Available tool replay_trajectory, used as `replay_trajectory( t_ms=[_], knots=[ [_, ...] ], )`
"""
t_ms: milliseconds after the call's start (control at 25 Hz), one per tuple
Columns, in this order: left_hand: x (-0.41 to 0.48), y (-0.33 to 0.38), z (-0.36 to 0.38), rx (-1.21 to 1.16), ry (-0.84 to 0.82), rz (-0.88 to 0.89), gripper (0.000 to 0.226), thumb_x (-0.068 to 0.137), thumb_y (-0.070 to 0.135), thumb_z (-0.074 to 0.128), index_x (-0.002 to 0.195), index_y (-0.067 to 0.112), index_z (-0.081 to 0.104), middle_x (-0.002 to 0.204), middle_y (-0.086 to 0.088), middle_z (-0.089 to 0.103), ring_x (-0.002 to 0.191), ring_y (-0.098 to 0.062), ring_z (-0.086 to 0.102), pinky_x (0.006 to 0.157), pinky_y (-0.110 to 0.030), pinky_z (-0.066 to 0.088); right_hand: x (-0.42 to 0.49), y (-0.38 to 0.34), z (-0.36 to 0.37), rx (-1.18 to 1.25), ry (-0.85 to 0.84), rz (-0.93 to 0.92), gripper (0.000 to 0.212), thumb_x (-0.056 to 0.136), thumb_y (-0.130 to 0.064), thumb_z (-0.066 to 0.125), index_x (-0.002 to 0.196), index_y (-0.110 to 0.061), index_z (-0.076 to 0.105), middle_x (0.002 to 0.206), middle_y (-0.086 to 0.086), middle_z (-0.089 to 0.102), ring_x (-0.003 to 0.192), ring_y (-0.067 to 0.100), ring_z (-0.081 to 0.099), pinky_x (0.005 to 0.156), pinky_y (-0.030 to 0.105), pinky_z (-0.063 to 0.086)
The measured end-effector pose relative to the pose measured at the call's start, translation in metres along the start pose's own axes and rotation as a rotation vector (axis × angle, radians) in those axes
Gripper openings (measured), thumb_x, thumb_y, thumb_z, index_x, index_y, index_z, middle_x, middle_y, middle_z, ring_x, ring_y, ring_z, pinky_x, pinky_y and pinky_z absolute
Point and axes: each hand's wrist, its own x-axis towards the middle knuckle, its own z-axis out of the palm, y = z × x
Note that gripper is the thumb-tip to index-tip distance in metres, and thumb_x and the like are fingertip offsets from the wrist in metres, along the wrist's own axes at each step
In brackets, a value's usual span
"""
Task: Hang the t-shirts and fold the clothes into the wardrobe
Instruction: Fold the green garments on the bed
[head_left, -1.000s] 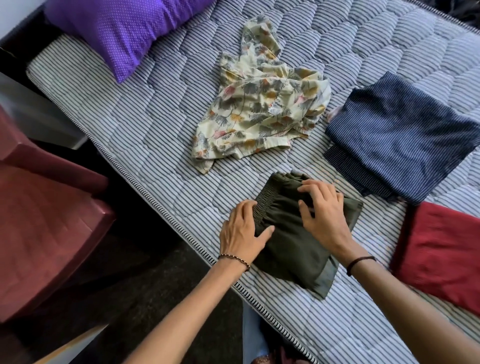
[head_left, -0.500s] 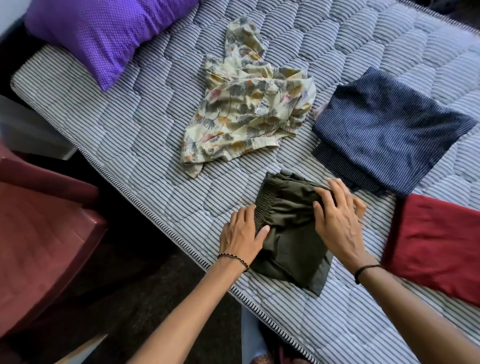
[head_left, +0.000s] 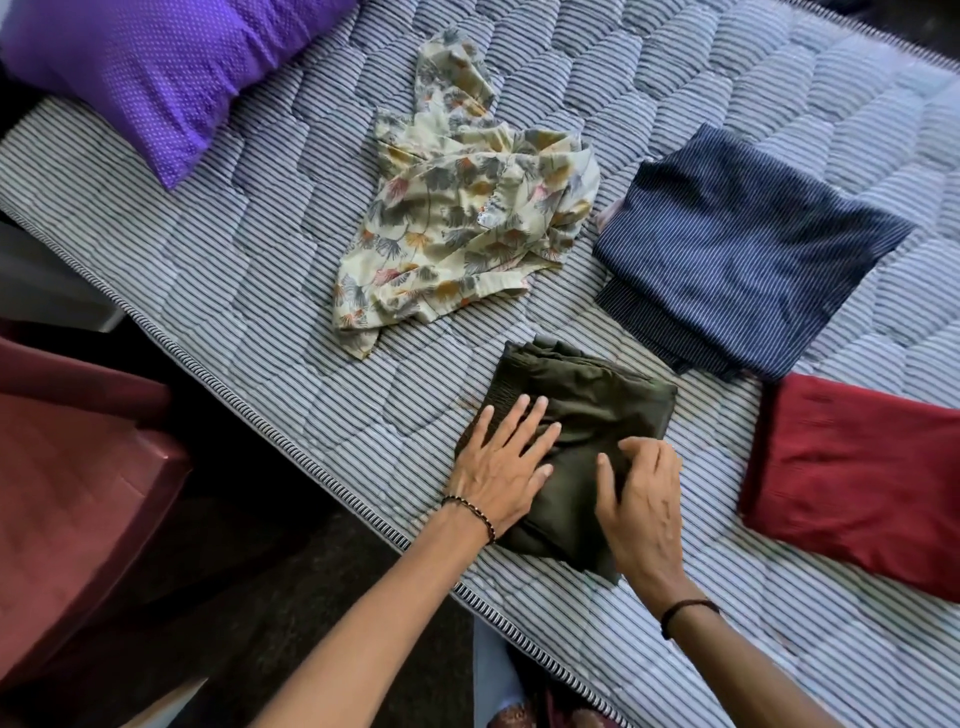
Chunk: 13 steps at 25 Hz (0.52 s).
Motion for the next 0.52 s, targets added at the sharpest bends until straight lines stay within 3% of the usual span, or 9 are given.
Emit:
replay_trajectory(
  t_ms=[120,200,280,400,520],
  knots=[
    [0.001,0.006,-0.007,0.046,0.075,0.117,0.049,0.095,0.044,0.046,0.136,0.018,0.054,0.151,-0.008,0.044,0.143,-0.023,0.036,0.114,-0.047,0.023,0.007,0.005,-0.008,0.174,0.017,0.176,0.023,0.102,-0.021,0.058,0.116,-0.006,0.049,0.110,0.006,0.044,0.099,0.020,0.048,0.088,0.038,0.051],
    [-0.002,0.017,-0.011,0.016,0.179,0.275,0.033,0.094,0.044,0.052,0.111,0.017,0.061,0.119,-0.005,0.061,0.114,-0.023,0.056,0.100,-0.040,0.038,0.018,0.005,-0.012,0.224,0.051,0.251,0.026,0.103,-0.025,0.056,0.118,-0.005,0.048,0.111,0.006,0.043,0.097,0.019,0.046,0.087,0.036,0.049],
    [-0.006,0.031,-0.013,-0.031,0.209,0.379,0.032,0.091,0.050,0.054,0.090,0.018,0.061,0.092,-0.001,0.060,0.089,-0.020,0.055,0.080,-0.036,0.042,0.028,0.004,-0.016,0.268,0.060,0.291,0.031,0.104,-0.031,0.056,0.120,-0.005,0.047,0.113,0.007,0.046,0.096,0.021,0.051,0.086,0.038,0.050],
    [-0.011,0.052,-0.010,0.022,0.039,0.361,0.052,0.083,0.069,0.051,0.080,0.019,0.066,0.081,0.001,0.063,0.083,-0.019,0.055,0.076,-0.035,0.042,0.041,0.005,-0.020,0.354,0.010,0.356,0.042,0.100,-0.043,0.060,0.122,-0.009,0.048,0.111,0.007,0.058,0.096,0.025,0.059,0.086,0.041,0.052],
    [-0.010,0.069,-0.014,0.088,-0.179,0.290,0.056,0.082,0.067,0.051,0.096,0.015,0.067,0.095,-0.005,0.066,0.093,-0.024,0.057,0.088,-0.042,0.041,0.047,0.002,-0.029,0.381,-0.006,0.402,0.047,0.096,-0.045,0.068,0.123,-0.010,0.052,0.096,0.001,0.063,0.087,0.018,0.061,0.083,0.037,0.051]
  ],
)
